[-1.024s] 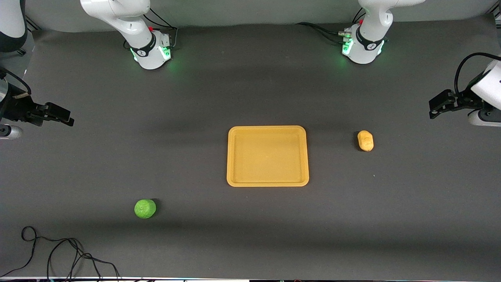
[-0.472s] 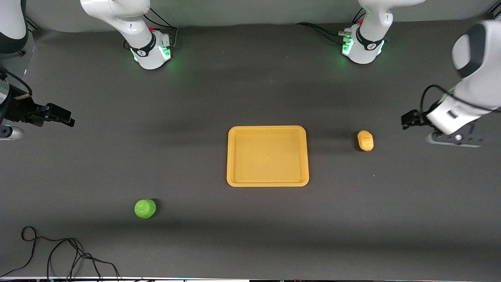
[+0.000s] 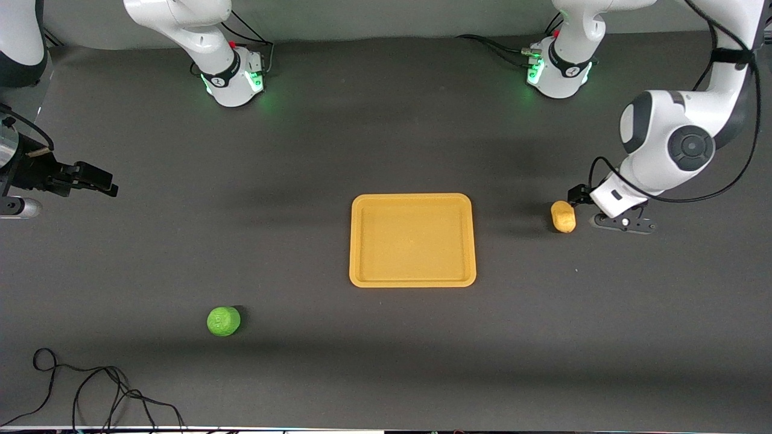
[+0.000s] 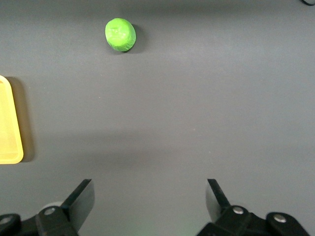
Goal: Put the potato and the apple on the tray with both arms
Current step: 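Grasp the potato with the left gripper while the right gripper reaches the apple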
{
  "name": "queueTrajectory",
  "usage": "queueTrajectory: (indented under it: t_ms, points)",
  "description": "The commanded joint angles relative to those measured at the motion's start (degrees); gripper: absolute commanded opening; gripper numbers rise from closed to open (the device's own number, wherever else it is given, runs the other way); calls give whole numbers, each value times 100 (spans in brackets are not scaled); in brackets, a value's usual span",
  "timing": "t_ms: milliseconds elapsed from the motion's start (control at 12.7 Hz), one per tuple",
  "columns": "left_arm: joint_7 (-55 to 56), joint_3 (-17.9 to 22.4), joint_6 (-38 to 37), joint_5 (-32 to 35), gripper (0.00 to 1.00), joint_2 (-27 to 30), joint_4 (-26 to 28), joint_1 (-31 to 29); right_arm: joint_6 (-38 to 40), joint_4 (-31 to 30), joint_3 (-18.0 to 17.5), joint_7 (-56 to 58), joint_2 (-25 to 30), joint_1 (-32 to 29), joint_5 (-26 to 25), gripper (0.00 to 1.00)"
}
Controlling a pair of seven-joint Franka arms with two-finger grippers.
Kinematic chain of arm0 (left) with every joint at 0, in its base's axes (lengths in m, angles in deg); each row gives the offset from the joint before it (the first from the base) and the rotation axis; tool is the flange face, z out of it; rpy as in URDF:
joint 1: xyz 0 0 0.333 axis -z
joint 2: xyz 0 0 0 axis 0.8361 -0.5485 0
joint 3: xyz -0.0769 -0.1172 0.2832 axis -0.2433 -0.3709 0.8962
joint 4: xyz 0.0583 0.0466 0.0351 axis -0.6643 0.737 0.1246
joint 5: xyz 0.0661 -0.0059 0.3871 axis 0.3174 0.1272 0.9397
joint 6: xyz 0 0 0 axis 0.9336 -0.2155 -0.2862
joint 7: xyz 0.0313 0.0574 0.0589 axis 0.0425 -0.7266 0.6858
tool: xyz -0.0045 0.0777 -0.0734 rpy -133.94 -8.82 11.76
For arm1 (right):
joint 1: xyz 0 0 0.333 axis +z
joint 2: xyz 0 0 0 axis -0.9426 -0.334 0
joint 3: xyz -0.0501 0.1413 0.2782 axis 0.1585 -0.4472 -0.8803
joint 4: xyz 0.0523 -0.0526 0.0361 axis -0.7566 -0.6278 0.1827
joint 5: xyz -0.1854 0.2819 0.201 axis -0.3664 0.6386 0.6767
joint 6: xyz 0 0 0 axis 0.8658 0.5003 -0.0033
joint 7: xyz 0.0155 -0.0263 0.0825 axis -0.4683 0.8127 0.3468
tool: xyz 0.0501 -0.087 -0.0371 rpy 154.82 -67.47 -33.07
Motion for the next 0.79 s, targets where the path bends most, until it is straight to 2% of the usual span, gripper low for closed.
queueTrajectory:
  t_ms: [0, 236, 394, 472, 551, 630, 709]
  points:
    - [96, 42, 268, -48, 100, -231, 152, 227, 92, 99, -6, -64, -43, 23, -17, 100]
    - [220, 51, 1567, -48, 99, -1029, 426, 369, -56, 134, -59, -73, -174, 128, -17, 100]
    - [220, 51, 1544, -48, 99, -1023, 426, 377, -197, 518, -59, -152, -603, 452, -17, 100]
    - [220, 51, 1544, -40, 98, -1040, 443, 395, -189, 1026, -59, -265, -1032, 515, 0, 100]
    - [185, 59, 1561, -40, 86, -1041, 478, 387, -119, 1553, -77, -310, -1419, 524, 1, 100]
    - [185, 51, 1544, -40, 50, -1032, 470, 378, -119, 1915, -129, -310, -1719, 524, 1, 100]
    - [211, 51, 1518, -40, 34, -980, 479, 386, -127, 2127, -138, -293, -1931, 515, -17, 100]
